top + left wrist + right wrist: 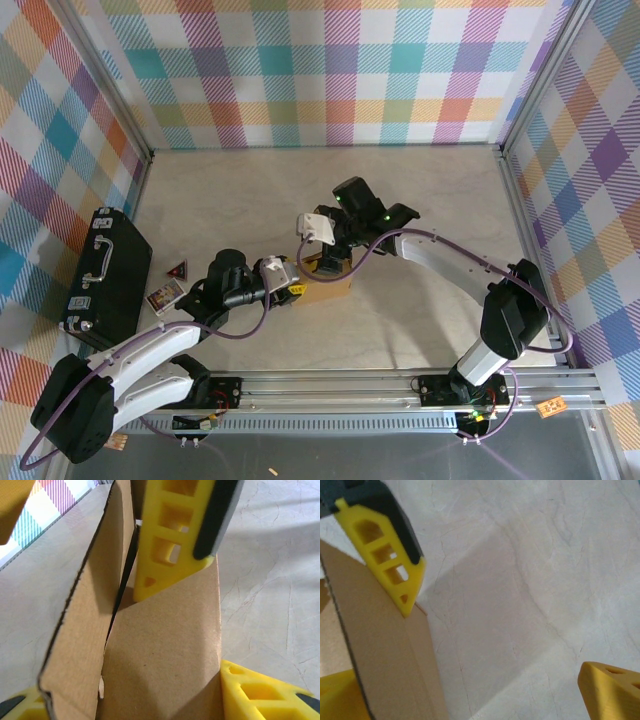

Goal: Fold the paper box

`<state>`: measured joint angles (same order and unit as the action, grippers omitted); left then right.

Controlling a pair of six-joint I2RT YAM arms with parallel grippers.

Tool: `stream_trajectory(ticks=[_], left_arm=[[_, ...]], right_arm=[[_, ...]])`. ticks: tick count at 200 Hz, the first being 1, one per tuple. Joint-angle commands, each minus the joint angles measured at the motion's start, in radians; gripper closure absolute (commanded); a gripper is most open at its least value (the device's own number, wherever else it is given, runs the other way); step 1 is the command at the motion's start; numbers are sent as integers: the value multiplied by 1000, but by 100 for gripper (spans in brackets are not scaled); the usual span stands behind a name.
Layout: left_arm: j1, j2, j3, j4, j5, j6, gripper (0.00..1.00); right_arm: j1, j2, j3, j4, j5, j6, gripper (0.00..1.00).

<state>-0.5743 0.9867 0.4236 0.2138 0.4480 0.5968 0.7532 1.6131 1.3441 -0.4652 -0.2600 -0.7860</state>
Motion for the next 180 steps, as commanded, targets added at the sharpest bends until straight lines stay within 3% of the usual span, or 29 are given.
stream_trajectory(ticks=[1, 85, 180], left_arm=[[-5, 11, 3, -53, 34, 36, 60], [-5, 12, -2, -44, 19, 34, 58], [-5, 5, -2, -49, 9, 28, 58]], right_arm=[[9, 29, 25, 114, -57, 67, 1], [24, 116, -51, 72, 105, -27, 2], [25, -35, -11, 108, 3, 91, 0]])
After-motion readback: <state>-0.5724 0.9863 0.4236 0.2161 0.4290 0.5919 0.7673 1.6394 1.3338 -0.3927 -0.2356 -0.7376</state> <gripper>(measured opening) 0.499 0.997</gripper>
